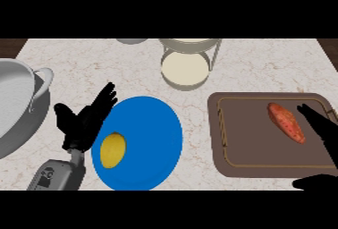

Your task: Pick the sweet potato from the tray and place it in the tiered basket

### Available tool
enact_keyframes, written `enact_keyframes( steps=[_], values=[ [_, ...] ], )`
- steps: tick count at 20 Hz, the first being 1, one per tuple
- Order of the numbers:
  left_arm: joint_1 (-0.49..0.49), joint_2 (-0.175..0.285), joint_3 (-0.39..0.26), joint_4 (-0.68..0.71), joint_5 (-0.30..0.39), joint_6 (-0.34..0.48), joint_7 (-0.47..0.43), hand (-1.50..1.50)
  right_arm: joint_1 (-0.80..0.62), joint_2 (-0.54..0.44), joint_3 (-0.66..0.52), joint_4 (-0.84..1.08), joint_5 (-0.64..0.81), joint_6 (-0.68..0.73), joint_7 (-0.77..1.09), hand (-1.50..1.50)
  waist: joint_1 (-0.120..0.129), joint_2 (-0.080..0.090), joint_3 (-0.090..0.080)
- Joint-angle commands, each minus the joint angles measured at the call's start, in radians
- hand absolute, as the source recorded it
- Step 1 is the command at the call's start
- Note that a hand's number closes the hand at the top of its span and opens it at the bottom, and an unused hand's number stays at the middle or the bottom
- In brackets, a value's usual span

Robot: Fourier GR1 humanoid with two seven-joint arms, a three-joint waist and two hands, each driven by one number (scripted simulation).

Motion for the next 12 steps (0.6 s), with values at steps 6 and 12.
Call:
enact_keyframes(
  steps=[6, 12],
  values=[
    [-0.007, -0.005, 0.077, 0.036, -0.002, -0.066, -0.002, 0.00, 0.004, 0.108, -0.074, 0.156, 0.142, -0.057, -0.142, -1.50, -0.001, 0.000, 0.000],
    [-0.029, -0.050, 0.089, 0.011, -0.037, -0.056, 0.043, 0.00, -0.054, 0.125, -0.188, 0.211, 0.121, 0.032, -0.196, -1.50, 0.000, 0.000, 0.000]
  ],
)
